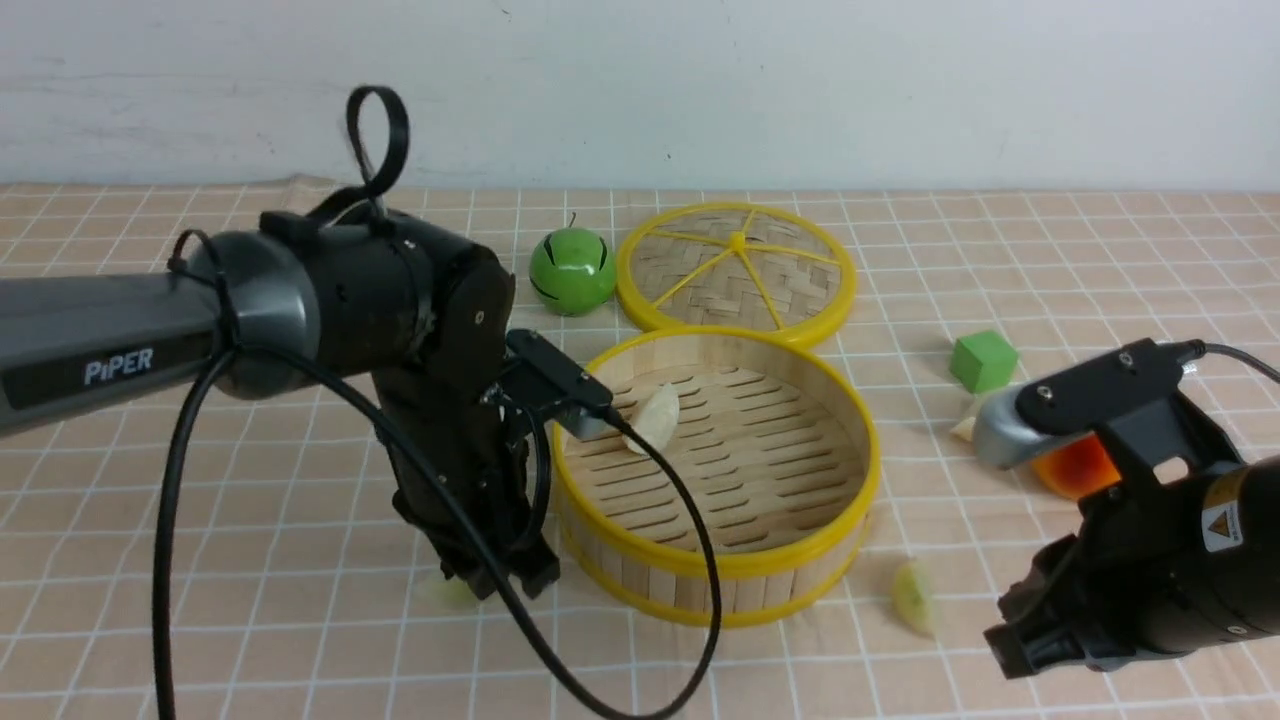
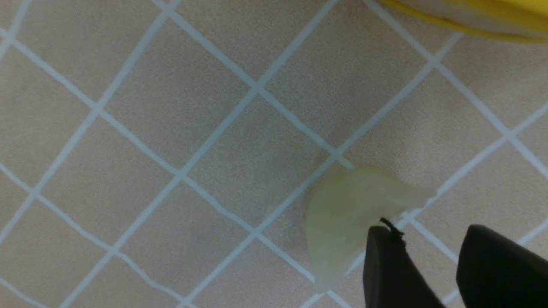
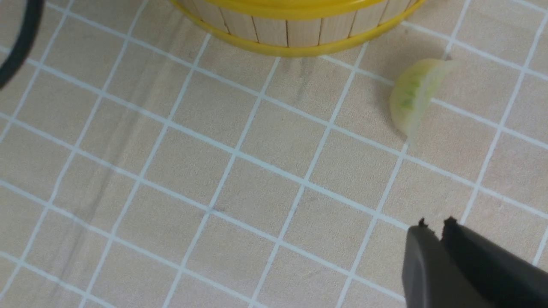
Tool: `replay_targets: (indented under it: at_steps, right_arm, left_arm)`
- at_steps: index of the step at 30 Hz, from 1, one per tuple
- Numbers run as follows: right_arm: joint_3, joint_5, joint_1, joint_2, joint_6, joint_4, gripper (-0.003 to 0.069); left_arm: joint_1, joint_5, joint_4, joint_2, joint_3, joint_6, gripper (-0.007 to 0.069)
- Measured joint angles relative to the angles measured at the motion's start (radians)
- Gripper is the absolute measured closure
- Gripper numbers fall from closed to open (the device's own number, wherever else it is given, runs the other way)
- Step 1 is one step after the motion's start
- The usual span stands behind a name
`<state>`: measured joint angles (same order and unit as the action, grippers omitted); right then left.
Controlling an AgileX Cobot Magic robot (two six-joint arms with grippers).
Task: Put the dumplings into the steamer on the table with the brown tablecloth.
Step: 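Reach for and grasp a dumpling on the table with the left gripper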
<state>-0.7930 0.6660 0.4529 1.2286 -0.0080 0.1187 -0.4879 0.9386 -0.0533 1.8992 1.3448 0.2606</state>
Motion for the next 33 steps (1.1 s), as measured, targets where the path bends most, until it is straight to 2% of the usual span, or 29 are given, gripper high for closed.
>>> replay_targets:
  at_steps: [6,10,15,26,33]
  right_arm:
    - [0.0,0.002,0.0,0.0,0.0,-0.001,0.059]
    - [0.0,0.0,0.0,0.0,0.0,-0.001,0.0584]
    - [0.0,-0.002,0.0,0.0,0.0,-0.001,0.0578]
    - [0.0,-0.002,0.0,0.0,0.0,-0.001,0.0565]
    - [0.0,-0.002,0.0,0.0,0.0,-0.001,0.0564]
  left_arm:
    - [0.084,-0.023,0.047,0.009,0.0,-0.005,0.0408]
    - [0.146,-0.034,0.215,0.019,0.0,-0.004,0.0403]
    - [0.148,-0.018,0.306,0.037,0.0,0.024,0.0358]
    - [0.148,-0.069,0.279,0.064,0.0,0.026,0.0344]
    - [0.144,-0.073,0.29,0.086,0.0,-0.049,0.0335]
